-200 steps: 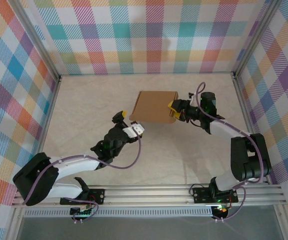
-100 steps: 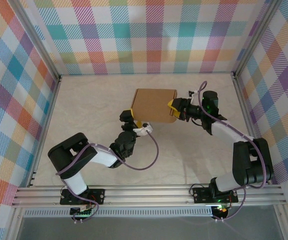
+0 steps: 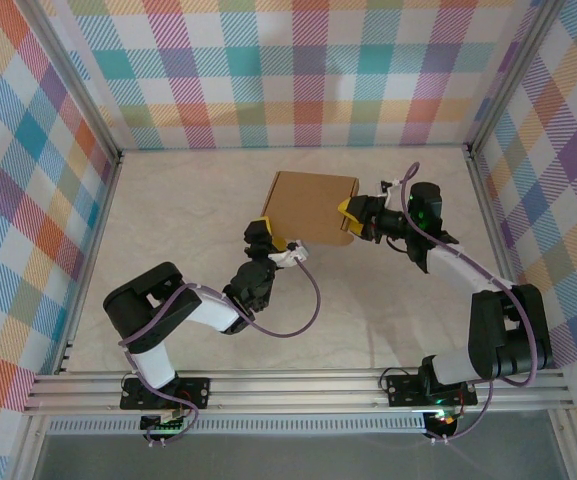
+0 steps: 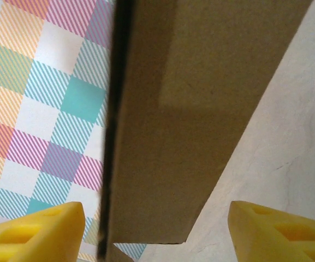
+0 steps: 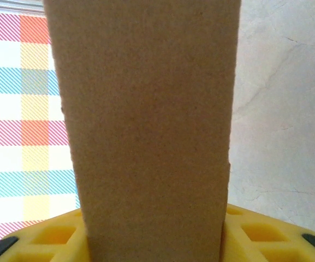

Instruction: Fold the paper box

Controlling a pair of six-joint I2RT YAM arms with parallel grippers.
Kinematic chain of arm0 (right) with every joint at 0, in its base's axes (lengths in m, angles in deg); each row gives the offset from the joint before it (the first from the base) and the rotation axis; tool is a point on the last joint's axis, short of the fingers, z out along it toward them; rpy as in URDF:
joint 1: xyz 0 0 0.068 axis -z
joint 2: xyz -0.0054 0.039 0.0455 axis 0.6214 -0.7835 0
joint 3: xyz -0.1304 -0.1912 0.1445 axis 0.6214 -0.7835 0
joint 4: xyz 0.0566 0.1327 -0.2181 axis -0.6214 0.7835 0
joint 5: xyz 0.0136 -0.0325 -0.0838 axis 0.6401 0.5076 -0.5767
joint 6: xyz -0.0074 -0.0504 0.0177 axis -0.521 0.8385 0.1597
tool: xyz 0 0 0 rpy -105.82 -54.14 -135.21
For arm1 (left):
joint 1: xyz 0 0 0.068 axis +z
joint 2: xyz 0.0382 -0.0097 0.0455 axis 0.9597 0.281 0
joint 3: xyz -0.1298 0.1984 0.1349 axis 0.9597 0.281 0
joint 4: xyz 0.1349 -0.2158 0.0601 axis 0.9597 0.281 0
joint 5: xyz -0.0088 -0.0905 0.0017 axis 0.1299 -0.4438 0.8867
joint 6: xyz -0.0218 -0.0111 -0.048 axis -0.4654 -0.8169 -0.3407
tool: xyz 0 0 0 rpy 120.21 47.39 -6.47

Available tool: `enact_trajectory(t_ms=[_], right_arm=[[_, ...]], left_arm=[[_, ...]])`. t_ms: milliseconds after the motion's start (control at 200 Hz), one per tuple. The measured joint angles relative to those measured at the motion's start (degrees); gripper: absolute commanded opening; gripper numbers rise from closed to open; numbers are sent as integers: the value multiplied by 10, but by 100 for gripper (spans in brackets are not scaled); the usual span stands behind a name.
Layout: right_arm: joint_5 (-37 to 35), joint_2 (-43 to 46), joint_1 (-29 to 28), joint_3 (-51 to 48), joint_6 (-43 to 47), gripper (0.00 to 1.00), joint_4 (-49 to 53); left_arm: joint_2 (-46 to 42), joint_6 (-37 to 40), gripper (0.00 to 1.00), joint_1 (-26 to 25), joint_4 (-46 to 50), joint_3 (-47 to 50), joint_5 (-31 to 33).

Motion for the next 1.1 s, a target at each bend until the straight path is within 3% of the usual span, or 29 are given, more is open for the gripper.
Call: enact_trajectory(t_ms=[195, 820, 1100], right_arm=[[0, 0, 1, -5, 0, 48, -1], [0, 8, 2, -8, 1, 51, 1], [-1, 16, 2, -8, 2, 53, 19]], left_arm=[[0, -2, 51, 0, 3, 0, 0], [-13, -16, 42, 0, 21, 0, 0], [-53, -45, 38, 0, 92, 1, -7]])
